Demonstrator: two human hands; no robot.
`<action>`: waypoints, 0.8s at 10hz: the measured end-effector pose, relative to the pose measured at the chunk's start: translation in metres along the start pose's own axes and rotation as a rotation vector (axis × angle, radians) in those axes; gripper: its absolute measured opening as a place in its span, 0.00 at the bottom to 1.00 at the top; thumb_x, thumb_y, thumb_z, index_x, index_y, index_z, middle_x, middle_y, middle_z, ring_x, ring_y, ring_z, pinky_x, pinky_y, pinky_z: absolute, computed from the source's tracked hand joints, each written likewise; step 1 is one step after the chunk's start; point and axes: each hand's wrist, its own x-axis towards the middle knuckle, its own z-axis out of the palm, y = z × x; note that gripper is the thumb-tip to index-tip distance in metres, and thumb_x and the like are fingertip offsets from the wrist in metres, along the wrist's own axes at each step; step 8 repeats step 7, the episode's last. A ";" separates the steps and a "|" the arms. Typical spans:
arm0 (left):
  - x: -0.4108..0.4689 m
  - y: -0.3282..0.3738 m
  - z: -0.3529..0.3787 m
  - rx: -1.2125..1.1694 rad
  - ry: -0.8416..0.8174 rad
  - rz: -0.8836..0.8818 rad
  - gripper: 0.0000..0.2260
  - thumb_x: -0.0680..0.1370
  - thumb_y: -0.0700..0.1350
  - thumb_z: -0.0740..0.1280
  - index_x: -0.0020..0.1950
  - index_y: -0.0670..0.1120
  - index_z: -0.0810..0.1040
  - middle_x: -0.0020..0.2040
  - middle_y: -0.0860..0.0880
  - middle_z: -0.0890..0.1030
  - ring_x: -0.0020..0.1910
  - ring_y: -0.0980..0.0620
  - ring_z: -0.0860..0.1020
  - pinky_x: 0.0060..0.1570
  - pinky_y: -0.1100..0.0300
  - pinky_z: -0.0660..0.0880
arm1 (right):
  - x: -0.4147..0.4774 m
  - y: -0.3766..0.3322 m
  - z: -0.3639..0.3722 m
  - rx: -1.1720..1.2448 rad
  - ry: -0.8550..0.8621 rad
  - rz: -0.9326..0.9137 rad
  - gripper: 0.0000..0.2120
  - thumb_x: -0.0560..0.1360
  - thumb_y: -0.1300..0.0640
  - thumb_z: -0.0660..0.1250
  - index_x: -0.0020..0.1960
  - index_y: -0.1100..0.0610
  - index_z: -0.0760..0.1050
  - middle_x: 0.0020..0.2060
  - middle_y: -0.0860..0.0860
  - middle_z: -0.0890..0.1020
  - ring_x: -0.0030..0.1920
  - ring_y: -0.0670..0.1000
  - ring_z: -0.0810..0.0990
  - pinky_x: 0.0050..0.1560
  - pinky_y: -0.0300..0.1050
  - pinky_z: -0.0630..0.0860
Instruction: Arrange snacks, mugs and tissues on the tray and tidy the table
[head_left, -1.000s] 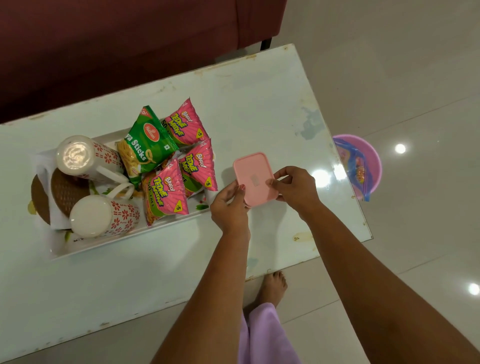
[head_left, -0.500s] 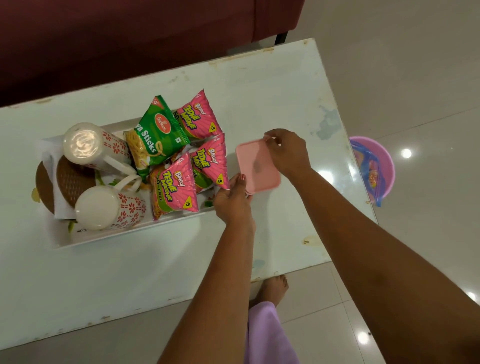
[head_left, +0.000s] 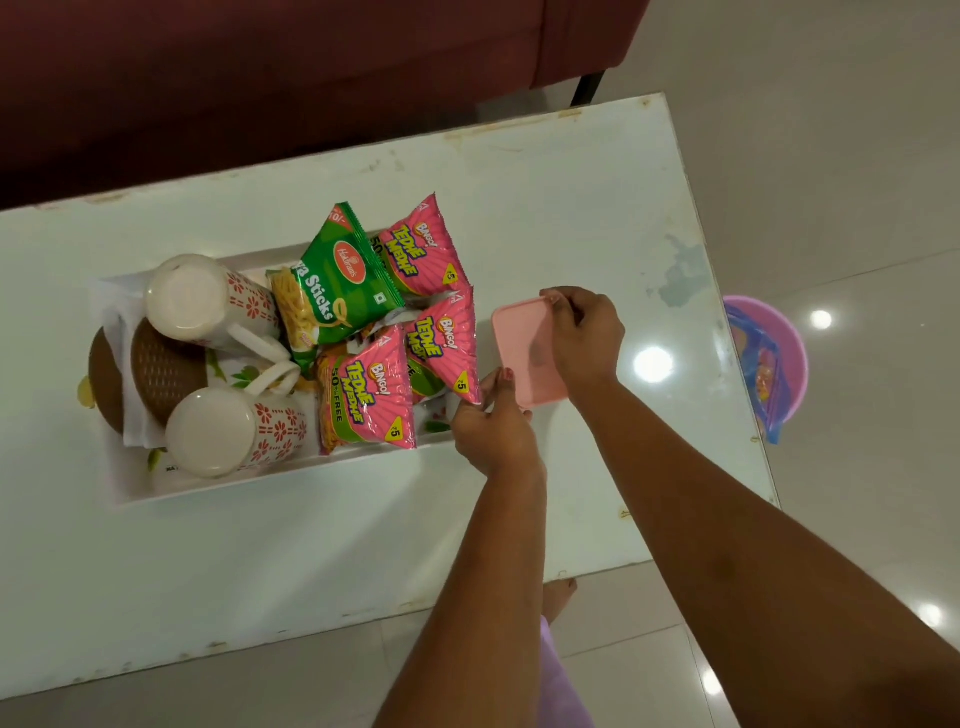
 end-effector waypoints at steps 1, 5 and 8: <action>-0.001 0.004 0.004 -0.102 0.038 -0.052 0.08 0.72 0.41 0.72 0.37 0.49 0.76 0.40 0.51 0.81 0.41 0.53 0.79 0.43 0.54 0.79 | 0.002 0.001 0.005 0.006 0.056 0.006 0.12 0.77 0.60 0.60 0.51 0.56 0.82 0.49 0.52 0.84 0.45 0.45 0.76 0.39 0.24 0.66; -0.006 0.009 -0.001 -0.144 0.021 -0.088 0.04 0.74 0.43 0.71 0.44 0.43 0.78 0.41 0.48 0.81 0.46 0.47 0.81 0.39 0.57 0.79 | 0.009 -0.008 0.016 0.042 0.075 0.012 0.12 0.78 0.57 0.60 0.53 0.56 0.81 0.52 0.53 0.82 0.49 0.50 0.79 0.44 0.31 0.67; -0.018 -0.006 -0.033 -0.066 -0.079 -0.092 0.07 0.74 0.41 0.71 0.50 0.41 0.82 0.42 0.50 0.83 0.44 0.50 0.82 0.36 0.61 0.79 | 0.001 -0.008 0.003 -0.057 -0.028 -0.016 0.15 0.79 0.52 0.60 0.63 0.53 0.75 0.57 0.53 0.79 0.57 0.53 0.77 0.55 0.41 0.70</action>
